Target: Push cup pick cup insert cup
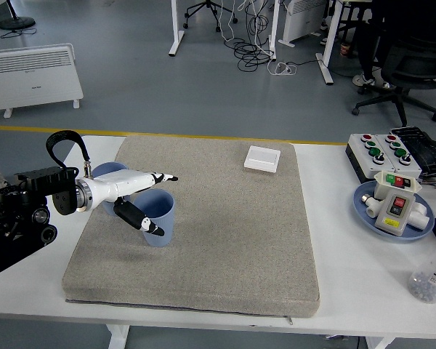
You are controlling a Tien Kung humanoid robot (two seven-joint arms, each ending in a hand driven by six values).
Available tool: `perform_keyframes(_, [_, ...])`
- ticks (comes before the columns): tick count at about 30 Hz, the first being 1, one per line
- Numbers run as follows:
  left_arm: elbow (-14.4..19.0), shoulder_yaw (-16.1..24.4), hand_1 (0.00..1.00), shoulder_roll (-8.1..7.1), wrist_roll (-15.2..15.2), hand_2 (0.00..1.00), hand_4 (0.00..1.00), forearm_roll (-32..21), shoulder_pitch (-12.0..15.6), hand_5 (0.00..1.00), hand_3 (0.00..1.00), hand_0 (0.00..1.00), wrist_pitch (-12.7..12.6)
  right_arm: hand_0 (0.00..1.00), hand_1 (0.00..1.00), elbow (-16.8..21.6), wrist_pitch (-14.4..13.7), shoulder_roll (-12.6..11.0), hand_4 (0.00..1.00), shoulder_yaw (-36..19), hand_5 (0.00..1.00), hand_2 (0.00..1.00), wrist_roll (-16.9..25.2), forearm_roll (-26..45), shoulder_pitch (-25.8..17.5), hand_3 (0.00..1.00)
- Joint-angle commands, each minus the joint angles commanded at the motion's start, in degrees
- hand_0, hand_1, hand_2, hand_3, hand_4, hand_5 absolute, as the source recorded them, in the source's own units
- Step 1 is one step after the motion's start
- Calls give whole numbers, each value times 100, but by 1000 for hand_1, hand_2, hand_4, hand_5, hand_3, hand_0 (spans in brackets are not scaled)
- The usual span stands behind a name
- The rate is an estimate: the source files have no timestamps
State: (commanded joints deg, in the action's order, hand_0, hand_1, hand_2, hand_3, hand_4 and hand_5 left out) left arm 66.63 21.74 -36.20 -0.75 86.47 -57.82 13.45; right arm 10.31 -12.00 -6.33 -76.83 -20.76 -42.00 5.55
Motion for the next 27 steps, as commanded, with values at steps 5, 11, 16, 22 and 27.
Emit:
perform_keyframes(5, [-92, -97, 955, 60, -79, 998, 925, 60, -18, 288, 998, 946, -20, 677, 589, 0, 3, 0, 101, 6, 557, 596, 0, -1, 5, 578])
perform_keyframes(11, [-181, -116, 900, 90, -198, 998, 848, 23, -2, 173, 966, 881, -50, 677, 591, 0, 4, -1, 101, 15, 556, 596, 2, -1, 8, 578])
perform_keyframes(16, [-183, -110, 833, 94, -300, 954, 758, 0, 10, 87, 873, 807, -102, 677, 590, 0, 4, -2, 102, 19, 554, 596, -4, -7, 4, 578])
perform_keyframes(22, [-242, -132, 683, 101, -343, 790, 645, 54, 7, 5, 709, 643, -136, 676, 590, 0, 5, 2, 104, 21, 551, 596, -13, -27, 1, 579])
perform_keyframes(27, [-249, -151, 607, 90, -374, 672, 488, 54, 16, 2, 588, 563, -130, 677, 589, 0, 4, 2, 104, 40, 551, 596, -10, 0, -5, 579])
